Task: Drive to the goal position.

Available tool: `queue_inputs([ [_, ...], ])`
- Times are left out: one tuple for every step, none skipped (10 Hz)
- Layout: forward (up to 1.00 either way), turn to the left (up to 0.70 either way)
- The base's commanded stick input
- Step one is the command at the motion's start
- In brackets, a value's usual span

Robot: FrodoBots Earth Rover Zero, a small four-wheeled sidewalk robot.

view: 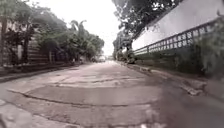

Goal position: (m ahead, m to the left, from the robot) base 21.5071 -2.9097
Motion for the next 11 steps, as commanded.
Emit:
queue_inputs([
  [0.7,0.0],
  [0.7,0.0],
  [0.7,0.0],
  [0.7,0.0],
  [0.7,0.0],
  [0.7,0.0],
  [0.7,0.0],
  [0.7,0.0],
  [0.7,0.0],
  [0.7,0.0],
  [0.7,0.0],
])
